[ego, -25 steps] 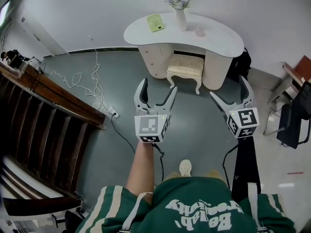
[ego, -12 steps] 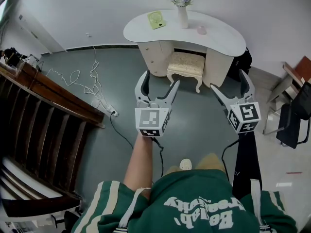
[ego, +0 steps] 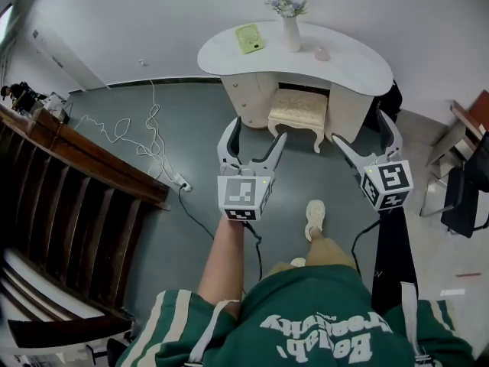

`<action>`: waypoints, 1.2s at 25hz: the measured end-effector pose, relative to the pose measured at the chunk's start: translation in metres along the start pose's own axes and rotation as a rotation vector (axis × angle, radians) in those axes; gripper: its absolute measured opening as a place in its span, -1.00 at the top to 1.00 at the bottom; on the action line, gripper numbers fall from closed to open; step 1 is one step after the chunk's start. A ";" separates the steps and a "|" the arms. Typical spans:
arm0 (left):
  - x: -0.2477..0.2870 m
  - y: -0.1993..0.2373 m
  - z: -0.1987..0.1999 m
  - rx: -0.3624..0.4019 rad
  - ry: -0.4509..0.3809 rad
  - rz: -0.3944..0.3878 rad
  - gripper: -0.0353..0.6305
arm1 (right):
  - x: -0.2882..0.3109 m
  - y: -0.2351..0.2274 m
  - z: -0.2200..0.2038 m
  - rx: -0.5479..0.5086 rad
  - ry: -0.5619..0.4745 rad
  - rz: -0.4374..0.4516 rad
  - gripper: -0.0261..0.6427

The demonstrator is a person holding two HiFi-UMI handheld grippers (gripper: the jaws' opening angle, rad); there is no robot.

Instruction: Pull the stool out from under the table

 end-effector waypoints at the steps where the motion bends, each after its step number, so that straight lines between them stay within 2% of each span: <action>1: 0.006 0.002 -0.001 0.001 0.000 -0.002 -0.35 | 0.007 -0.004 -0.001 0.000 -0.001 0.000 -0.71; 8: 0.060 0.023 -0.019 -0.003 0.008 0.016 -0.35 | 0.067 -0.033 -0.011 0.005 -0.020 0.005 -0.69; 17: 0.162 0.066 -0.018 0.046 0.050 0.013 -0.35 | 0.180 -0.088 0.000 0.026 -0.030 0.036 -0.67; 30: 0.324 0.128 -0.045 0.011 0.102 0.019 -0.35 | 0.342 -0.155 -0.015 0.057 0.020 0.075 -0.64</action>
Point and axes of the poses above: the fingertips, and each gripper's own axes: x forward along the fingers, y to its left, z out of its top, the point moved 9 cm from there along -x, backward along the fingers, and after that the axes turned 8 degrees about y, right-handed, at the moved point
